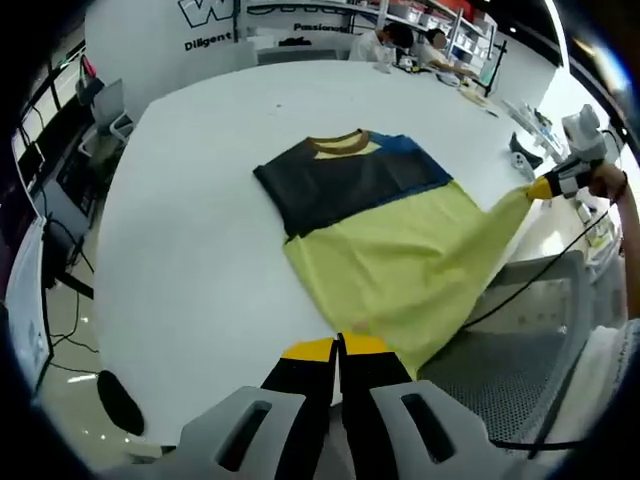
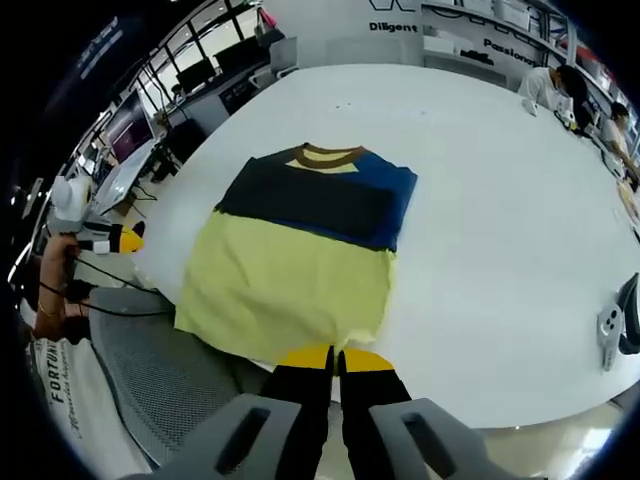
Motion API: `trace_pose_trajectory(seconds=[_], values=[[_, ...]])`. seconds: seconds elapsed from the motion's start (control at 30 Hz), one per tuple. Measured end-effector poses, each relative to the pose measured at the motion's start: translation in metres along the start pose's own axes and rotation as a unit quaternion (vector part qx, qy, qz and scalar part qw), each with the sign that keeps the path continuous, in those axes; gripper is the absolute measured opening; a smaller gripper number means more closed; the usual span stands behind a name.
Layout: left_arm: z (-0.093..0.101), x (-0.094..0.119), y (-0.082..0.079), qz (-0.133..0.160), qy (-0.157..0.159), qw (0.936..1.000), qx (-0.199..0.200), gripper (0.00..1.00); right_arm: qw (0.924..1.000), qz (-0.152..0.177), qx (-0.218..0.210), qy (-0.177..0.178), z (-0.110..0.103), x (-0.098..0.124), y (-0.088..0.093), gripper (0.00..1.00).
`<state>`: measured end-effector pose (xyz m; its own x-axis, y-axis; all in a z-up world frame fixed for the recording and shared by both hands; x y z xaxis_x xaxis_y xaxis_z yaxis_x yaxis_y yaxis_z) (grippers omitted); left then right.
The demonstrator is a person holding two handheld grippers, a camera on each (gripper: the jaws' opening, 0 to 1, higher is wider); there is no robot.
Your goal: Fold the garment on the visible template until the final outline fits inside the template.
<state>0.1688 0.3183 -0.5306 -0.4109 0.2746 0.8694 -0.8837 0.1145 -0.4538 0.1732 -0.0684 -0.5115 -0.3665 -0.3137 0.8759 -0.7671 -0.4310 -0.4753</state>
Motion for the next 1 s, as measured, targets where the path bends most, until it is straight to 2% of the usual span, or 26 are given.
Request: trace_pose_trajectory(seconds=[0.17,0.3,0.4,0.47,0.53,0.6,0.67,1.0], values=[[0.004,-0.012,0.011,-0.012,0.004,0.9999,0.008,0.08,1.0,-0.003,0.0,0.002,-0.001,-0.001,0.0,0.0],[0.01,-0.021,0.021,-0.032,0.014,0.9994,0.004,0.27,1.0,-0.004,-0.006,0.0,-0.002,-0.002,0.0,0.0],[0.014,-0.024,0.027,-0.045,0.025,0.9986,0.001,0.33,1.0,-0.006,-0.004,-0.001,-0.002,-0.002,-0.001,0.0],[0.015,-0.028,0.032,-0.058,0.033,0.9976,0.019,0.42,1.0,-0.006,-0.003,0.0,-0.002,-0.003,-0.001,0.0],[0.015,-0.029,0.033,-0.059,0.032,0.9975,0.023,0.51,1.0,-0.007,-0.003,0.0,-0.002,-0.003,0.0,0.0],[0.017,-0.032,0.039,-0.071,0.038,0.996,0.038,0.51,1.0,-0.008,-0.003,-0.001,-0.002,-0.004,0.0,0.0],[0.022,-0.035,0.046,-0.086,0.06,0.9925,0.062,0.53,0.9999,-0.01,-0.003,-0.002,-0.003,-0.005,0.001,0.0],[0.029,-0.048,0.061,-0.12,0.071,0.9874,0.076,0.5,0.9998,-0.019,-0.004,-0.004,-0.003,-0.007,0.007,0.0]])
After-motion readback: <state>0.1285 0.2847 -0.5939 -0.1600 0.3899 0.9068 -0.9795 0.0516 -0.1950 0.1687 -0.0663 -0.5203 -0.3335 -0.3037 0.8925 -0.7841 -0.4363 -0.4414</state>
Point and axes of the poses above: the point that each gripper's makers call its tool centre point, and the gripper's own axes: x roughly backward along the fingers, z roughly to its right, y roughly out of its underside, the point moved 7 cm from there along x, roughly backward along the fingers, and after that the axes turned 13 degrees about x, right-handed, at the moved point
